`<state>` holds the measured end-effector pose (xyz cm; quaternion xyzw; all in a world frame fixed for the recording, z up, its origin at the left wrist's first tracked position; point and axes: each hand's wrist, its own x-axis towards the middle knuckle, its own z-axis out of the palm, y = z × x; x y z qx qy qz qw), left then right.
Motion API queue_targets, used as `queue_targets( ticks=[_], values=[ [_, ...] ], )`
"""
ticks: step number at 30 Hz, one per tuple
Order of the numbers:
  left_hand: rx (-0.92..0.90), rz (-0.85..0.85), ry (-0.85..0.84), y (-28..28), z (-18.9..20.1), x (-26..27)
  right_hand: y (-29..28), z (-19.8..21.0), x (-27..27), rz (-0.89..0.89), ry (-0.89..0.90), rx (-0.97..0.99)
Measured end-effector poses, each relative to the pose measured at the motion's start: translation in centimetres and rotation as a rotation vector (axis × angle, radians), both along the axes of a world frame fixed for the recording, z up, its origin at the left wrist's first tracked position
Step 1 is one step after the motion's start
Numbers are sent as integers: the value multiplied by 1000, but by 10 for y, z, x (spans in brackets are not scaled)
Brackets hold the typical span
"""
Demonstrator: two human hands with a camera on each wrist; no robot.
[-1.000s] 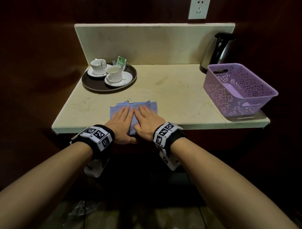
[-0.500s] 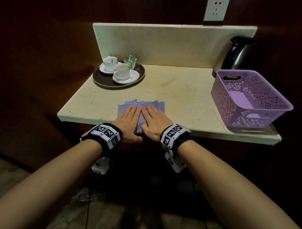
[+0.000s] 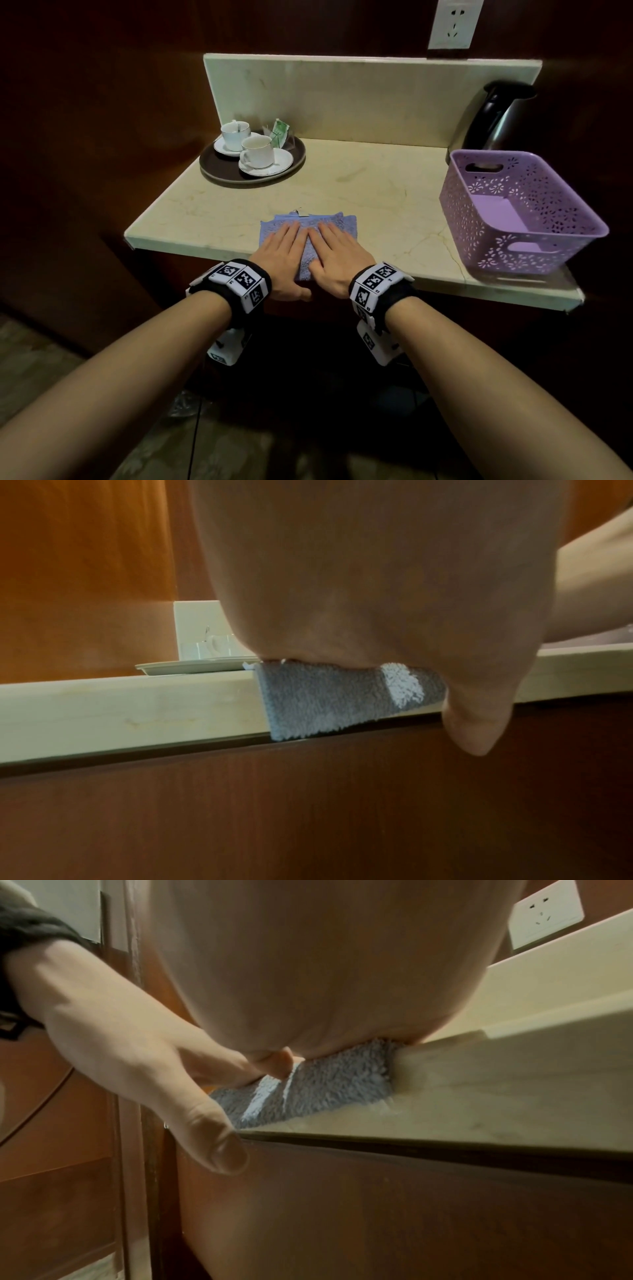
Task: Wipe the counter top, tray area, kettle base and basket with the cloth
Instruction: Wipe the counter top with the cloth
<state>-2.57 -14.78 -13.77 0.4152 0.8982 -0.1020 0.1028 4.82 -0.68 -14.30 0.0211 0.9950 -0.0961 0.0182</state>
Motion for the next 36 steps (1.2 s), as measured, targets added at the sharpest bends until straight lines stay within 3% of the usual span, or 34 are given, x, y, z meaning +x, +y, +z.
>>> queue_targets(
  ticks=[36],
  values=[
    [46,-99,-10,52,-3,29,44,2,43,-122,-29,-8]
  ],
)
